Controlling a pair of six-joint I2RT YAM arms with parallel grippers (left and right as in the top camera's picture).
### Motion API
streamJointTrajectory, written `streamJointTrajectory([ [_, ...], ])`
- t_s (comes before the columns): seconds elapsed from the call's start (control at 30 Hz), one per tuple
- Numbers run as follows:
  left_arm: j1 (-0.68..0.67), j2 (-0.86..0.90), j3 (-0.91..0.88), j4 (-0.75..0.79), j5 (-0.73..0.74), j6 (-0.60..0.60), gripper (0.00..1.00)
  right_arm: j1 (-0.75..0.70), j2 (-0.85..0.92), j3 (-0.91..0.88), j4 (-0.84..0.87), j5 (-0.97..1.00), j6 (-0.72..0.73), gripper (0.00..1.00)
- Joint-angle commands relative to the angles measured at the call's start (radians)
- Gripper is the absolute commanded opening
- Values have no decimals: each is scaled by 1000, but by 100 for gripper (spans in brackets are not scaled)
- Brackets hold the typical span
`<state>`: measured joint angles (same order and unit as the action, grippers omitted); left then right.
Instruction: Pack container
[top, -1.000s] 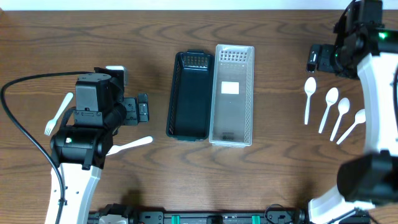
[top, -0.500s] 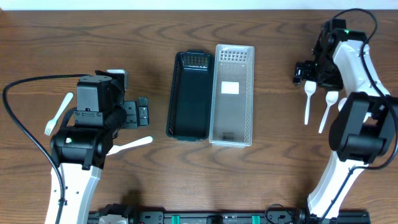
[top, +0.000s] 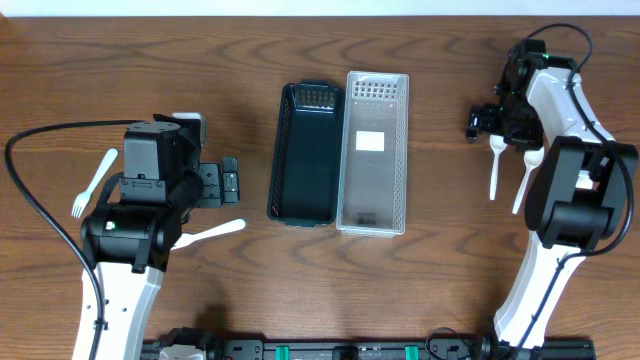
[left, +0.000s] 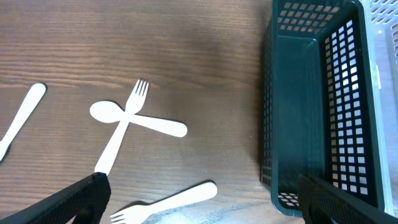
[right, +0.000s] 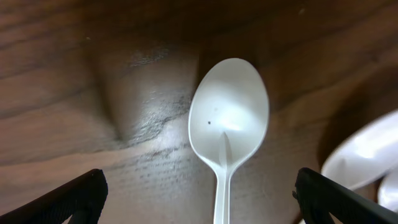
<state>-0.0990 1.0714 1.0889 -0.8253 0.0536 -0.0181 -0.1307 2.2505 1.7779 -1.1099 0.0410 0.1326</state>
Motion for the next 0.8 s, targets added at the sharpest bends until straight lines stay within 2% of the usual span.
streamJointTrajectory([
  [0.0,5,-5,19,-2,2,14,98,-8,35,-8,0,3,-6,99],
  [0.13,5,-5,19,-2,2,14,98,-8,47,-9,-1,3,-6,99],
  [0.33,5,-5,19,-3,2,14,98,-8,59,-23,-17,-8,1,93],
  [0.53,5,-5,19,-4,2,14,98,-8,58,-93,-7,-8,2,85],
  [0.77,5,-5,19,-4,2,14,98,-8,58,-171,14,-8,2,70],
])
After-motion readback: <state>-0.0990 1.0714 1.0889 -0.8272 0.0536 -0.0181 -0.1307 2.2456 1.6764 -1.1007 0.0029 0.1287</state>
